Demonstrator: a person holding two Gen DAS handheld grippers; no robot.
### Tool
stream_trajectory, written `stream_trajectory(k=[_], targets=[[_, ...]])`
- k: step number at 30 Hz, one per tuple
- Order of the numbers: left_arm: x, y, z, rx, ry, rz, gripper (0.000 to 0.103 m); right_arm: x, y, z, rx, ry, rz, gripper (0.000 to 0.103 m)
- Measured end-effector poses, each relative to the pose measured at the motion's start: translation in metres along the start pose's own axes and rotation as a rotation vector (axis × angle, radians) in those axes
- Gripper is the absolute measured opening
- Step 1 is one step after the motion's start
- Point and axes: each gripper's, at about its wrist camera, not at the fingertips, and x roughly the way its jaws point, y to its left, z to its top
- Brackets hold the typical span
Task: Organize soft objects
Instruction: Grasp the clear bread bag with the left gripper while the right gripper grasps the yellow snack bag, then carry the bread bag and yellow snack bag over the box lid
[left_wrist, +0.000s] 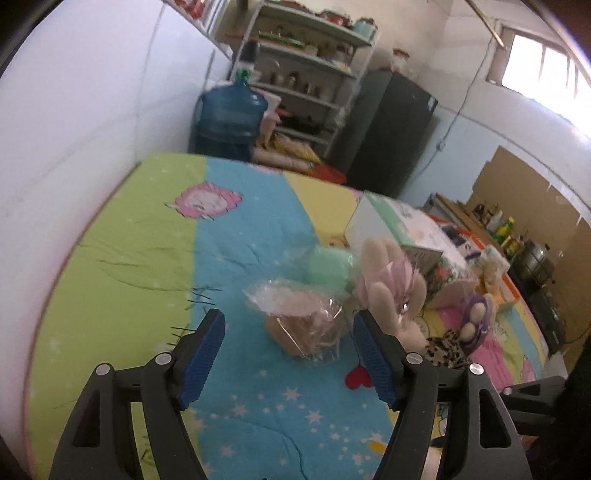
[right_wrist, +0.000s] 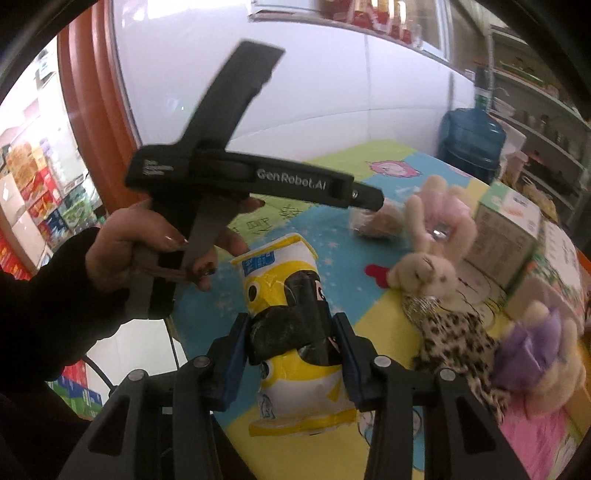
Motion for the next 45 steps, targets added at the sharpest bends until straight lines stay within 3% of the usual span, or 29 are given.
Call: stream_trajectory(k=[17,19,22,33,45], targets=[[0.052,-0.016,0.014,0.012,0.111,0.057,0.076,-0.016,-0.029,-0.014,0.084,-0.051,0.004,0.045],[0.052,-0.014,0.015,-0.017,0.104,0.051,0.076,-0.018,-0.032,-0.016,0.095,-0.055,0.0,0.045],[0.051,-0.013,0.015,-0.018,0.097,0.039,0.067,-0.021,-0.036,-0.018,0.111,-0.062,-0.002,0.045],[0.034,-0.015,0.007,-0.019,0.056,0.072,0.064,-0.026,-0.041,-0.018,0.135,-0.083,0.0,0.045],[-0.029,-0.034,0.002,-0.008,-0.063,0.101,0.064,-0.047,-0.036,-0.021,0.124,-0.137,-0.018,0.045]])
